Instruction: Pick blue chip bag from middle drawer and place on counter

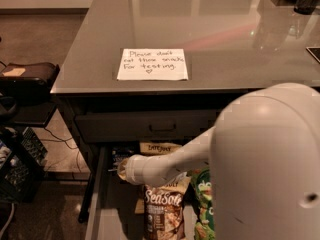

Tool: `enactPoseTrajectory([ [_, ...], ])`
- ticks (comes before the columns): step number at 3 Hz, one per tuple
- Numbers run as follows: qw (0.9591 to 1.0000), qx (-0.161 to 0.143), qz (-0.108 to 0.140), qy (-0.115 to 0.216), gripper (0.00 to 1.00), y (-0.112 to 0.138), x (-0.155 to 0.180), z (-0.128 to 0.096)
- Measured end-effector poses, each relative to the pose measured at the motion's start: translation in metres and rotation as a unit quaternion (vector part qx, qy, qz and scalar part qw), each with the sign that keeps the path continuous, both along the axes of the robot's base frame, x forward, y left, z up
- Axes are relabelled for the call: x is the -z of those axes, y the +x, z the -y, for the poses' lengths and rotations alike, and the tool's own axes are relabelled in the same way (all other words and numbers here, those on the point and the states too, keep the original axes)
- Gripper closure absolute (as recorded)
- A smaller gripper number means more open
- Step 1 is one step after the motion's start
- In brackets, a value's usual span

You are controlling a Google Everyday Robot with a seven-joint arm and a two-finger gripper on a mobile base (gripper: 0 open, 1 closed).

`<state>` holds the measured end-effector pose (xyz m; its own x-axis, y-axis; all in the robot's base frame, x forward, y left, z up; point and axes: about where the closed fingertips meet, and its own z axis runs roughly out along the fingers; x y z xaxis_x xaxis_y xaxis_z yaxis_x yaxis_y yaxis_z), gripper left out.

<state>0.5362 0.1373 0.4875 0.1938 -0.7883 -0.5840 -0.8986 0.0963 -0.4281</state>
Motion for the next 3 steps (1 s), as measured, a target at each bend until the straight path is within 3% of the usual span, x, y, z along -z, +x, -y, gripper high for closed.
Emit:
enactPoseTrajectory([
  [2,0.9998,0.005,0.017,-0.012,1.00,0.021,0.028,-0.007],
  [3,0.9997,0.005,0.021,-0.014,0.81,0.027,0.039,-0.008],
])
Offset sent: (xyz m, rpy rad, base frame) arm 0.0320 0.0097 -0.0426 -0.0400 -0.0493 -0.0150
